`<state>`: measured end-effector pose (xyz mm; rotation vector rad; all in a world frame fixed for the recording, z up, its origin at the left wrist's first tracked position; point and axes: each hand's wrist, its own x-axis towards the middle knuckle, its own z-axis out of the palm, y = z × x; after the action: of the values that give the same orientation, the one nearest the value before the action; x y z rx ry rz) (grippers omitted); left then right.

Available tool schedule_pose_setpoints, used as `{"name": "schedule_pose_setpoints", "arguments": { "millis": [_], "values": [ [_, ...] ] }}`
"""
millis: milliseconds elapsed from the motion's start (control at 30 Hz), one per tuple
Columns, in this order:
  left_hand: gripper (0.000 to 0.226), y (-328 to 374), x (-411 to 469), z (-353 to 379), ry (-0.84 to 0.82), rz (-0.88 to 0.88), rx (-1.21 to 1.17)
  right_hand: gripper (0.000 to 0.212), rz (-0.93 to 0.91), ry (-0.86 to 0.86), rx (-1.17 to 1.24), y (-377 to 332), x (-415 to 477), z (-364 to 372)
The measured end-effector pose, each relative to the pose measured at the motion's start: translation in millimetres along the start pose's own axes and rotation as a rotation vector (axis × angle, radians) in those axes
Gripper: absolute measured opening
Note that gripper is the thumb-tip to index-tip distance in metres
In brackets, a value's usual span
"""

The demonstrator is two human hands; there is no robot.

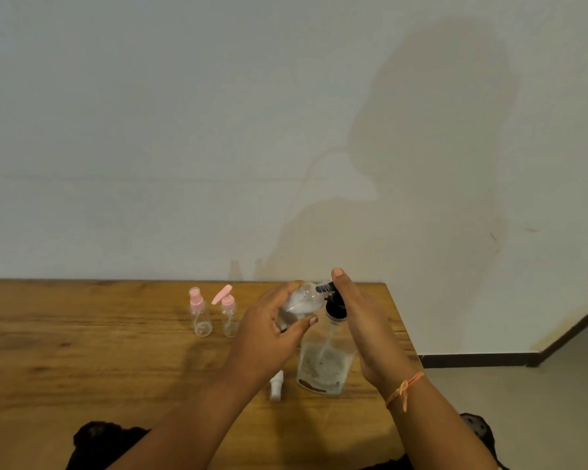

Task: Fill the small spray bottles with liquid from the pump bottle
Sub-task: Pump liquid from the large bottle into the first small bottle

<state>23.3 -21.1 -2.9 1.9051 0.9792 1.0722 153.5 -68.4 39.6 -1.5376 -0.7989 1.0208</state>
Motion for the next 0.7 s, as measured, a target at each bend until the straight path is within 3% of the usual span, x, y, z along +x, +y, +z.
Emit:
{"name": "schedule_pose_setpoints", "arguments": {
  "millis": [200,300,467,700],
  "values": [
    [0.047,3.9,-0.1,-0.7,0.021,0.001,-0.013,0.042,0.095,-0.051,0.021,-8.7,4.5,-5.6],
    [0.047,3.9,0.1,-0.7,0.02,-0.008,-0.003,0.059,0.163,-0.054,0.084,-19.4,8.7,-8.7],
    [0.048,6.0,-0.2,0.5,0.008,-0.011,0.002,0.073,0.105,0.009,-0.078,-34.6,23.0,-6.7],
    [0.05,6.5,0.4,0.3,0.014,-0.002,-0.004,0.048,0.08,0.067,-0.296,-26.4,38.5,7.2]
  ]
}}
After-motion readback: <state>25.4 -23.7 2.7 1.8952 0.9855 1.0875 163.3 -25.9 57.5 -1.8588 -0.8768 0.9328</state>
